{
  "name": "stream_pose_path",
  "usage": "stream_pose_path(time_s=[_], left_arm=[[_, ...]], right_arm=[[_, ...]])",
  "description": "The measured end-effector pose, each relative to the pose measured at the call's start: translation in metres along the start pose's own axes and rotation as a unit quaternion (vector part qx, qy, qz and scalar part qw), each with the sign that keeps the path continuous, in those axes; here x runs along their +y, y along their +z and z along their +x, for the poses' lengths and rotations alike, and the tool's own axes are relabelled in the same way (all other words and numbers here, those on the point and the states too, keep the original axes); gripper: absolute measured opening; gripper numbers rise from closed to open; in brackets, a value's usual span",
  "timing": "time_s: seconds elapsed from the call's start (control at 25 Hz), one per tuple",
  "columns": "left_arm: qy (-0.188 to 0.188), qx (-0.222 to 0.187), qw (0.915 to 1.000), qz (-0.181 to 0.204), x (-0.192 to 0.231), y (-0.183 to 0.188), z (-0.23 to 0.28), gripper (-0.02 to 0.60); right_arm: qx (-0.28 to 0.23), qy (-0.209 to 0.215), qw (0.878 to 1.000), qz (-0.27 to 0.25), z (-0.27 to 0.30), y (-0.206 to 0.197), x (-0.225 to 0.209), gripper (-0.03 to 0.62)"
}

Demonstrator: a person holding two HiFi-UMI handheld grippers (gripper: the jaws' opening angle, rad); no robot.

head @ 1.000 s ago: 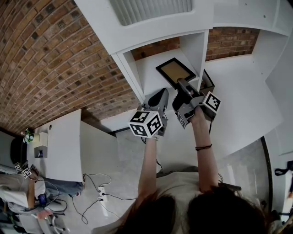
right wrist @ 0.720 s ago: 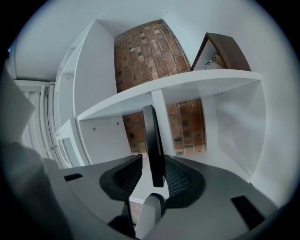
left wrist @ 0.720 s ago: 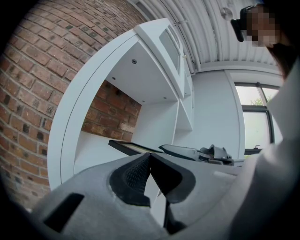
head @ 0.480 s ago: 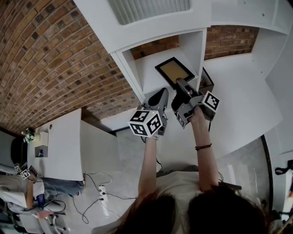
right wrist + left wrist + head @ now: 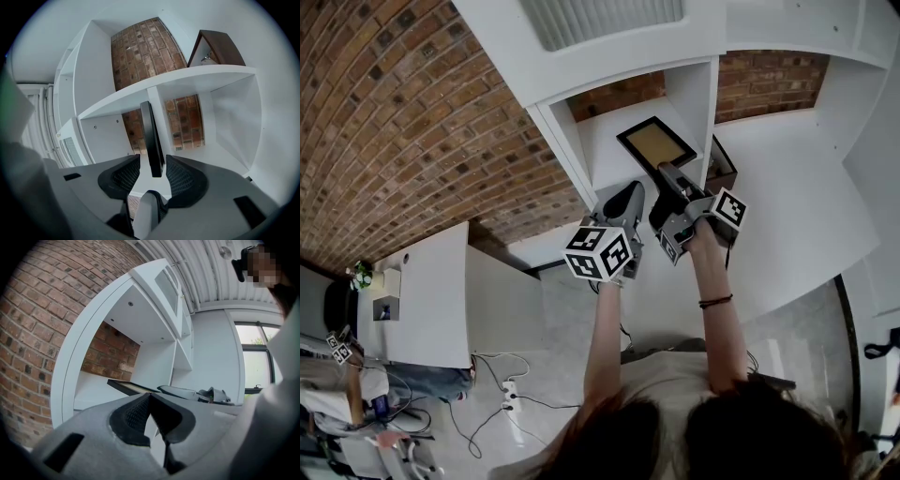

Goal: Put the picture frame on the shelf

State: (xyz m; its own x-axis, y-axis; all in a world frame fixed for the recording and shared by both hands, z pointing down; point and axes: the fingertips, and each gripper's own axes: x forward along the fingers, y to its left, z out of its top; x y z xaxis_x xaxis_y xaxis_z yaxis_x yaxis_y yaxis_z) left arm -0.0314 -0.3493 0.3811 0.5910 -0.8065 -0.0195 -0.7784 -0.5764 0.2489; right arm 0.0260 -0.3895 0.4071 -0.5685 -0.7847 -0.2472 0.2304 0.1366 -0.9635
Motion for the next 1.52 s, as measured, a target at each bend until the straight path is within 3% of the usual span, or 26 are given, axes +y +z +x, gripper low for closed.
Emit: stream_pose_path(time_s=[0.76,1.08,1.52], left_arm=[[-0.009,0.005,0.9998,0.018,-0.028,-0.004,-0.017,0.011],[-0.017,0.018,0.9996,0.012,-0.040,-0.018,-0.029,0.011],[-0.023,0.036,0.9991,0.000,-0.051,-0.040,-0.049,0.011]], right_arm=[[0.020,-0.006,1.000,0.013,-0.033,-0.017,0.000,0.133],[0.011,0.002,1.000,0.021,-0.052,-0.025,-0.002,0.079],[-0.001,0.001,0.999,0.036,-0.075,-0.041,-0.013,0.051]])
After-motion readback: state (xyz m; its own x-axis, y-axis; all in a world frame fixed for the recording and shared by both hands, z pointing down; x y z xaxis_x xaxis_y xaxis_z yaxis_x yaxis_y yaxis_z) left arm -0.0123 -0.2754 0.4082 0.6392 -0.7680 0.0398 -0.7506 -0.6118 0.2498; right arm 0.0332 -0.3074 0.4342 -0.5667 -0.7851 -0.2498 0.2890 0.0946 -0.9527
